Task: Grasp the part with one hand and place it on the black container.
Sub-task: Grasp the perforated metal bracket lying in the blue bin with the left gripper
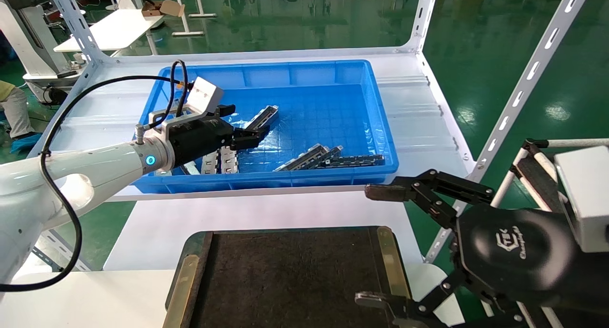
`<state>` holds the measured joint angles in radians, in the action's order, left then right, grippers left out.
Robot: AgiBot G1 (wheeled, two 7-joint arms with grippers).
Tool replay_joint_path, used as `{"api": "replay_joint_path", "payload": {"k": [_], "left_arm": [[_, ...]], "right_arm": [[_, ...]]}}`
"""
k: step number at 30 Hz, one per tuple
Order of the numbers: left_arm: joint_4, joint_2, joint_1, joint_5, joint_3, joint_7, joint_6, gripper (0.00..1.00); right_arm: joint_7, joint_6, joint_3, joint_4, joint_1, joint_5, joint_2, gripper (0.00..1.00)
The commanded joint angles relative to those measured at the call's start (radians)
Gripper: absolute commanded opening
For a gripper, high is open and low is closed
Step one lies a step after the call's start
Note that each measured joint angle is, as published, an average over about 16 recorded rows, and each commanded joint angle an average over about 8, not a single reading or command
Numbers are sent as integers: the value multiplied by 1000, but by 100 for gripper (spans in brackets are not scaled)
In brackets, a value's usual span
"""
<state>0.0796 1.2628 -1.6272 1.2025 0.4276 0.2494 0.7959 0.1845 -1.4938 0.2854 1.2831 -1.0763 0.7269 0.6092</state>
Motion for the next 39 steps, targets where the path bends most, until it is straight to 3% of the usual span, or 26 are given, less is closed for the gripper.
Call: {"api": "replay_joint_path", "payload": {"k": [1,3,4,5,39], "left_arm": [[-19,10,-4,1,0,12,-11,40],[-29,15,-5,1,0,22,-22,15],[-33,18,-5,1,0,27,-28,4],[-36,21,-4,-1,-1,31,-32,0],[-76,35,18,-23,-18,72,-49,0]], "right_arm": [[0,0,0,0,0,0,0,30],[0,0,0,0,0,0,0,5],[0,0,0,0,0,0,0,0],[0,0,0,0,0,0,0,0],[-1,1,3,0,-1,-2,-1,0]]}}
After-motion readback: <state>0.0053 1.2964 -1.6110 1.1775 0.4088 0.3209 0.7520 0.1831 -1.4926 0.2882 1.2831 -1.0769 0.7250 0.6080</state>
